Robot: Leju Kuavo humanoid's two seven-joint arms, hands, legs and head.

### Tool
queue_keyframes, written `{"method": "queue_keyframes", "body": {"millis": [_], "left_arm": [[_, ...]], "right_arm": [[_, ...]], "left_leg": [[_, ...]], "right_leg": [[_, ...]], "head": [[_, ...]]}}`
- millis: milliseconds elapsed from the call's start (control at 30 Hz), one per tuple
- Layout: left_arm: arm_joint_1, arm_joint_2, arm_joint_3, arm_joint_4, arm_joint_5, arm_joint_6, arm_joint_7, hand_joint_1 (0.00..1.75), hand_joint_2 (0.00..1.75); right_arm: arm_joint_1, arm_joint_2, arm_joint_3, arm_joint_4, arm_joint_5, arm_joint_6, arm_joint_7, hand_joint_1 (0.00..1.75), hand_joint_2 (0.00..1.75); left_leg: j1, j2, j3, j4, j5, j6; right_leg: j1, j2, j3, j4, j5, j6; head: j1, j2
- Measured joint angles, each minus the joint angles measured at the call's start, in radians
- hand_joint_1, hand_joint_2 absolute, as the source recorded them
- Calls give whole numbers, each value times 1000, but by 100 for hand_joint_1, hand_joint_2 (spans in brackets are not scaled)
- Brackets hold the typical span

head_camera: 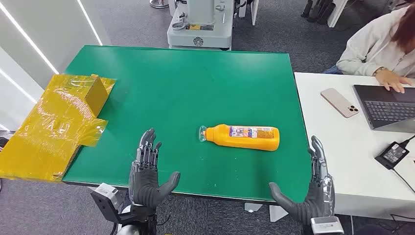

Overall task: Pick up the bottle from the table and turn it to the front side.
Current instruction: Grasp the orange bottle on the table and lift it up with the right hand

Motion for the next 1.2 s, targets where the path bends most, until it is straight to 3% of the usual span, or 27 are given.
{"method": "queue_keyframes", "body": {"millis": [333,700,900,1100,1200], "left_arm": [[-24,-20,-3,4,-14,-3,-1,0,175],[-127,-34,-58,107,-11,-67,-13,0,175],[-206,-33,-99,194,24,-91,-26,0,175],[-275,-27,-130,283,60,-104,-35,0,175],[-299,-24,-141,316,70,-106,-35,0,175]], "right_arm": [[-55,-1,-7,19,104,-21,47,0,175],[-332,-44,-37,286,297,-124,171,0,175],[-566,-76,-18,570,342,-45,257,0,175],[-789,-94,93,900,429,181,320,0,175],[-865,-104,155,1021,449,230,333,0,175]], "left_leg": [[0,0,0,0,0,0],[0,1,1,1,2,0],[0,1,1,1,3,0],[0,0,1,1,4,0],[0,-1,1,1,4,0]], "right_leg": [[0,0,0,0,0,0],[0,1,1,0,2,0],[0,2,1,1,3,-1],[0,1,0,1,4,-1],[0,0,1,1,4,-1]], "head": [[0,0],[0,0],[0,0],[0,0],[0,0]]}}
